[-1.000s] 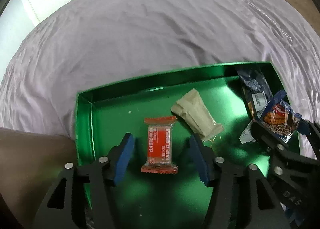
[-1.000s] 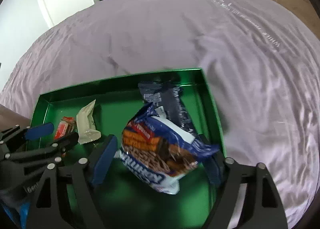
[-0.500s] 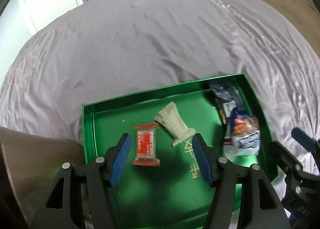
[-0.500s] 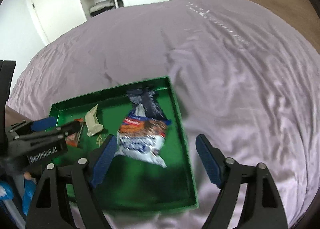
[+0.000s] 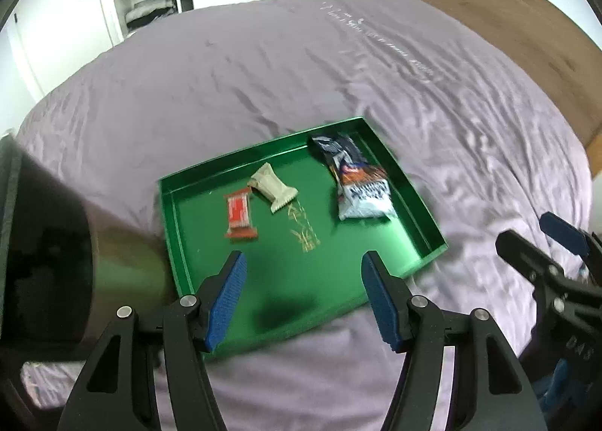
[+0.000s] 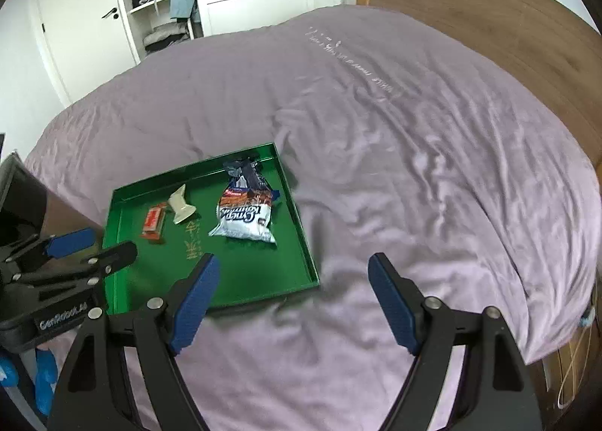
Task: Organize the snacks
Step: 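Move both open tools back toward the remaining snacks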
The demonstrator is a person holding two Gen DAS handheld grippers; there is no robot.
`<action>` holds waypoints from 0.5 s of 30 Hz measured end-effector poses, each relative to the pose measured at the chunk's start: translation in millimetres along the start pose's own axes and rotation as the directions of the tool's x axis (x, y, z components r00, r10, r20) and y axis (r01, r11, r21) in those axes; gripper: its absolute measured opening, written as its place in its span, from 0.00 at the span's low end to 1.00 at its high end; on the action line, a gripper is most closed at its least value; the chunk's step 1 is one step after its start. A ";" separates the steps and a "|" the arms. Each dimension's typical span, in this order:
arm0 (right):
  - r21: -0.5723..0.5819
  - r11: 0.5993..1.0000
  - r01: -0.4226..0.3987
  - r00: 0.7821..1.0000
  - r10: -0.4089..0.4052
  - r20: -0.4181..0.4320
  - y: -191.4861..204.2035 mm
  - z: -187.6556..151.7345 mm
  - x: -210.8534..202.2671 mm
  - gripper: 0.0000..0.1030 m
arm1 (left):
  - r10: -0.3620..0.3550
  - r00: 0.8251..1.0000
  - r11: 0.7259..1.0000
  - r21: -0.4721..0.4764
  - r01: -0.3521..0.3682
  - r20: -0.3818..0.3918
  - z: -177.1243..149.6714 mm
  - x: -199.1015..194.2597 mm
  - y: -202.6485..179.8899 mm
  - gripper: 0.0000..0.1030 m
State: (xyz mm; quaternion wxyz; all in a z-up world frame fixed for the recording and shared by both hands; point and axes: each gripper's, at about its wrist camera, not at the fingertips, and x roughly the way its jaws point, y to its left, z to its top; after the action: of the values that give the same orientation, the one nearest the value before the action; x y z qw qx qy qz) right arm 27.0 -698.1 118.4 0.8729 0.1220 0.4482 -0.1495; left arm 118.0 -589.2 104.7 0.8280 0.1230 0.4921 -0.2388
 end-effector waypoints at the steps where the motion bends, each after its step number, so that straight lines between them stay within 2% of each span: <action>1: 0.004 1.000 0.006 1.000 -0.006 0.001 1.8 -3.7 -8.7 0.74 | -0.005 1.000 1.000 0.004 0.005 0.004 -3.5 -8.1 1.7 0.56; 8: 0.030 1.000 0.003 1.000 -0.003 0.002 22.7 -23.9 -60.0 0.74 | -0.009 1.000 0.998 0.056 0.007 0.025 -32.3 -67.1 19.6 0.56; 15: 0.008 0.999 -0.033 0.999 0.033 0.018 63.0 -35.0 -115.4 0.74 | -0.011 0.998 0.996 0.092 0.005 0.066 -54.5 -128.0 51.2 0.56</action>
State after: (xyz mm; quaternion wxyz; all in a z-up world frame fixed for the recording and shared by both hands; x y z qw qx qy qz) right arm -39.7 -610.2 198.0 0.8787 0.1314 0.4376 -0.1381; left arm 51.8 -486.4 188.6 0.8365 0.1508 0.4533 -0.2684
